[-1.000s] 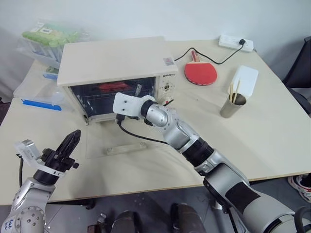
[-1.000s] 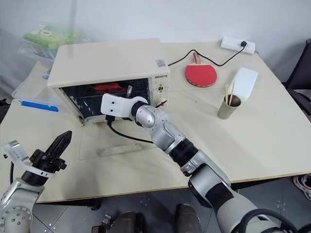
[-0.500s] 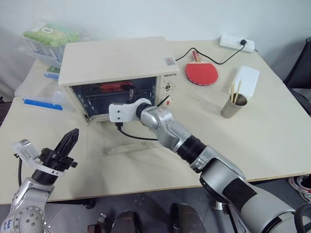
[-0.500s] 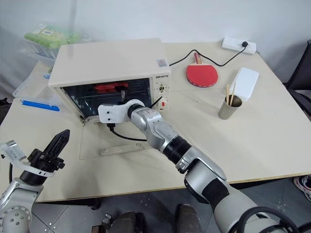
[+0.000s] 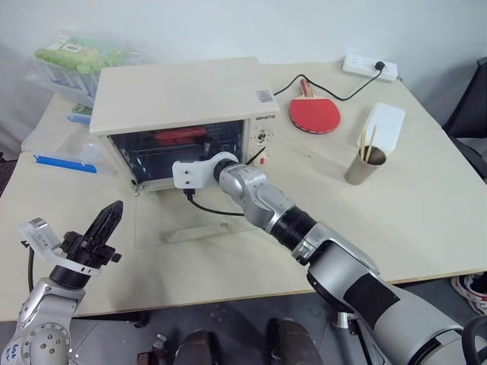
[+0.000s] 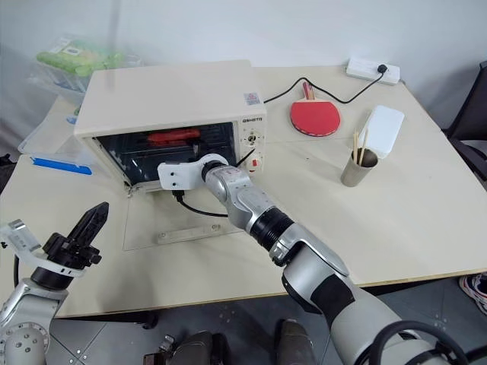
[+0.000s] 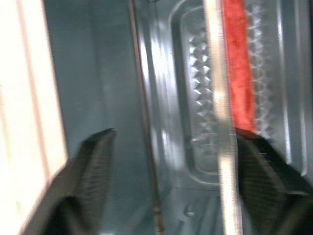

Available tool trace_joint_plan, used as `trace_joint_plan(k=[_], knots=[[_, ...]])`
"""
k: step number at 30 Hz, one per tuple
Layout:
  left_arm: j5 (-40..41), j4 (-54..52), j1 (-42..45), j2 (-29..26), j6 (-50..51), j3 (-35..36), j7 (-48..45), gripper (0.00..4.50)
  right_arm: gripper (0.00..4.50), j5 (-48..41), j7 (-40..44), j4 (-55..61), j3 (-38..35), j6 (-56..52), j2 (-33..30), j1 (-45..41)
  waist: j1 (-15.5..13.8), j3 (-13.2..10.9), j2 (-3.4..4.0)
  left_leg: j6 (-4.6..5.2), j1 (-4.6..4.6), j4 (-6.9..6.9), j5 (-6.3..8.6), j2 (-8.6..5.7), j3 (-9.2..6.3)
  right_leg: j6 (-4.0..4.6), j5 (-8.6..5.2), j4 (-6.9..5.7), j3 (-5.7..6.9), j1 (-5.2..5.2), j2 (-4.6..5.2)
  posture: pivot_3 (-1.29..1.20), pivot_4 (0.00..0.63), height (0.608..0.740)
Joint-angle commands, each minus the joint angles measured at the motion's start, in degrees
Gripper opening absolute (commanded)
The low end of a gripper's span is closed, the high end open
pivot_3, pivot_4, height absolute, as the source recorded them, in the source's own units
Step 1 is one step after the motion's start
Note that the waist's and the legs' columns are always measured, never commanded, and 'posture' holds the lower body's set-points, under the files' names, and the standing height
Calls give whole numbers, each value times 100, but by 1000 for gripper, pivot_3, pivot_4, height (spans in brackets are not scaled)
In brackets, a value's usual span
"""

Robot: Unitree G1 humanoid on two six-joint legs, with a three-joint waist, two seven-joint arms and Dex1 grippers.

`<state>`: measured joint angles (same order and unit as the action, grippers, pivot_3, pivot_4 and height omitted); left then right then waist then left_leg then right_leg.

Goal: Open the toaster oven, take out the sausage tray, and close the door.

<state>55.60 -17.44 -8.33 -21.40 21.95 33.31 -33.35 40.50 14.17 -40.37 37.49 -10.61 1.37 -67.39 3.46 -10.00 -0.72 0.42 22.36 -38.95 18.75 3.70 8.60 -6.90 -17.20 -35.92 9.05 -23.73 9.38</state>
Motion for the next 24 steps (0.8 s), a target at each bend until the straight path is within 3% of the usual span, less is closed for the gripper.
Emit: trace_joint_plan(k=[1, 8, 24], knots=[[19, -125, 15, -60, -112, 54, -28, 0, 2254, 55, -123, 38, -88, -5, 89, -155, 0, 0, 0, 0, 0, 0, 0, 0, 0, 0, 0, 0, 0, 0, 0, 0, 150, 740], [29, -82, 56, -93, -76, 51, -43, 0, 37, 90, -256, 205, -154, 59, 13, -119, 1, 1, -1, -1, 0, 1, 1, 0, 0, 0, 0, 0, 0, 0, 0, 0, 150, 740], [-8, 84, 200, -159, -65, -16, -80, 0, 37, 108, 101, 895, -173, 345, -312, 99, -8, 0, -1, -4, 3, 11, 3, -1, -2, 0, 0, 4, 7, -1, -1, 0, 150, 740]])
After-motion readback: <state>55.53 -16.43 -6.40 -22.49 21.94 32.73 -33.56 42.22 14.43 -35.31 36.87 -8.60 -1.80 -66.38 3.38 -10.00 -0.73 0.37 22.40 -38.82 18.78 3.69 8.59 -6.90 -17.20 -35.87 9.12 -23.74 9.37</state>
